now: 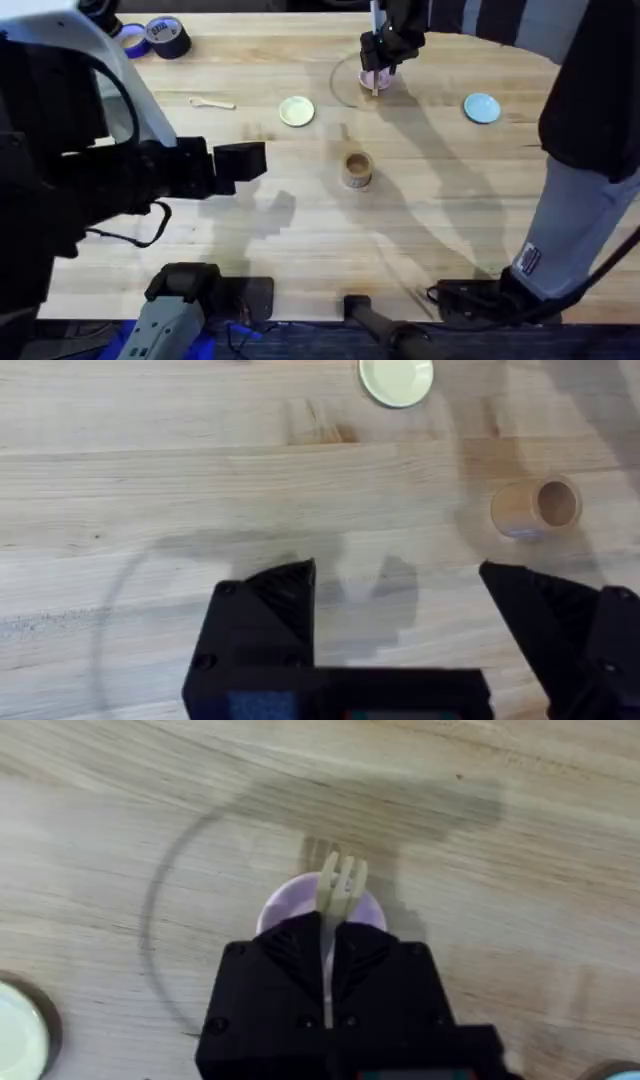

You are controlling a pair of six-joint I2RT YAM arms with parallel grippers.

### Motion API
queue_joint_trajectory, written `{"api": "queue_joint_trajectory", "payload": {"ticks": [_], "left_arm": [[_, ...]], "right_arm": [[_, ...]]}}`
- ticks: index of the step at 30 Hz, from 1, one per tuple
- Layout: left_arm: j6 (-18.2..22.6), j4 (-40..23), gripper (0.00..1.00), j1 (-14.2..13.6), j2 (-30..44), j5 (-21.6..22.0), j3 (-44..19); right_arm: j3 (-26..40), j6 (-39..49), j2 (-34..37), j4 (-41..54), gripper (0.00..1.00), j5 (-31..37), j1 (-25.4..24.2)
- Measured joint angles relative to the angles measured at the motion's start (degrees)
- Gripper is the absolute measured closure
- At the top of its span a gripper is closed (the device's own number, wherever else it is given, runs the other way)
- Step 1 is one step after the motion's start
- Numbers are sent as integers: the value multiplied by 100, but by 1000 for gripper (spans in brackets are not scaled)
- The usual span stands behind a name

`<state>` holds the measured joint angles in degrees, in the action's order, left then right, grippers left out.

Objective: Pick up a utensil and set it on the pink plate, then put the other utensil in the container.

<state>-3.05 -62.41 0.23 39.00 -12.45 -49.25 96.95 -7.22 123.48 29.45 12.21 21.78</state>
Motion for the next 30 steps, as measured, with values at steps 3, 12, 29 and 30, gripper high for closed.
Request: {"api": "queue_joint_trajectory", "payload": {"ticks": [3, 12, 29, 30], "left_arm": [[-2, 0, 7, 2, 0, 0, 0], [0, -2, 7, 2, 0, 0, 0], [-1, -1, 7, 2, 0, 0, 0], [0, -2, 7, 2, 0, 0, 0]], "right_arm": [[0, 0, 0, -44, 970, 0, 0], [2, 0, 0, -67, 942, 0, 0], [2, -2, 0, -67, 761, 0, 0], [2, -2, 0, -67, 759, 0, 0]]}}
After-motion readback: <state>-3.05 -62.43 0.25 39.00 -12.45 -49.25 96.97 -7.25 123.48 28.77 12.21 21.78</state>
